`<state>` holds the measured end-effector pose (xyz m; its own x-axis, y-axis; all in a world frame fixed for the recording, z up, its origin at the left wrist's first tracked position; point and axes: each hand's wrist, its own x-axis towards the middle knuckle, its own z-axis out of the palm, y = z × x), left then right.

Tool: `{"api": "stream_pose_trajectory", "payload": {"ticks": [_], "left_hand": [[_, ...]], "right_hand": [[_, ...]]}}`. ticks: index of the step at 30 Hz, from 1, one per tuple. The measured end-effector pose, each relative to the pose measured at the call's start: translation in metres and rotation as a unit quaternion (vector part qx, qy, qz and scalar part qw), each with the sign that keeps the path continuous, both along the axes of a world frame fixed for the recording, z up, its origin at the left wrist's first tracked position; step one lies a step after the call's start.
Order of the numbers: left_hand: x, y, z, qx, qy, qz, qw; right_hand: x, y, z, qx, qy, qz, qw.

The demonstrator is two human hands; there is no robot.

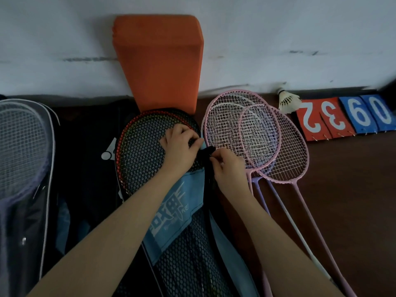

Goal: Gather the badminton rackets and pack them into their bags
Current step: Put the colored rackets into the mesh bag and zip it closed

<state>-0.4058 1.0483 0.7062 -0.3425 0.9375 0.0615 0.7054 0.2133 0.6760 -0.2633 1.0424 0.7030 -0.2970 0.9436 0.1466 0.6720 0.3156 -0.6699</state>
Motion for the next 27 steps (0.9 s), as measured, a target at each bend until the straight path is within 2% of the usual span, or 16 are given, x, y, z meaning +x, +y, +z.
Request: {"api": "stream_pose_trajectory", "payload": {"ticks": [2,5,8,10,13,15,17,21,24,27], "left_hand": [[0.0,0.001,-0.002,0.008,0.007,0.002,1.0],[-0.001,0.002,-0.004,0.011,0.017,0.007,1.0],[0.0,0.002,-0.005,0.005,0.036,-0.003,0.999],[0.001,-0.004,0.0,0.008,0.056,-0.019,0.998],[0.009,-0.032,0.009,0.043,0.089,-0.124,0.987],[0.017,-0.061,0.004,0.07,0.147,-0.25,0.954],[0.022,-0.084,-0.007,0.062,0.216,-0.317,0.921],[0.018,-0.083,-0.001,0.049,0.235,-0.284,0.928],[0.012,-0.073,0.005,0.049,0.188,-0.279,0.94],[0.018,-0.08,0.0,0.042,0.158,-0.254,0.953]], "right_hand": [[0.008,-0.01,0.002,0.051,-0.055,0.013,0.997],[0.029,-0.038,-0.002,0.064,-0.105,0.062,0.991],[0.055,-0.068,-0.008,0.048,-0.093,0.097,0.99],[0.064,-0.076,-0.007,0.022,-0.057,0.074,0.995],[0.063,-0.071,-0.002,-0.015,-0.023,0.046,0.999],[0.06,-0.066,0.001,-0.028,-0.026,0.057,0.998],[0.06,-0.063,0.006,-0.028,-0.03,0.07,0.997],[0.065,-0.069,0.02,-0.003,-0.073,0.093,0.993],[0.085,-0.082,0.027,-0.003,-0.085,0.102,0.991],[0.121,-0.101,0.028,-0.047,-0.09,0.104,0.989]]}}
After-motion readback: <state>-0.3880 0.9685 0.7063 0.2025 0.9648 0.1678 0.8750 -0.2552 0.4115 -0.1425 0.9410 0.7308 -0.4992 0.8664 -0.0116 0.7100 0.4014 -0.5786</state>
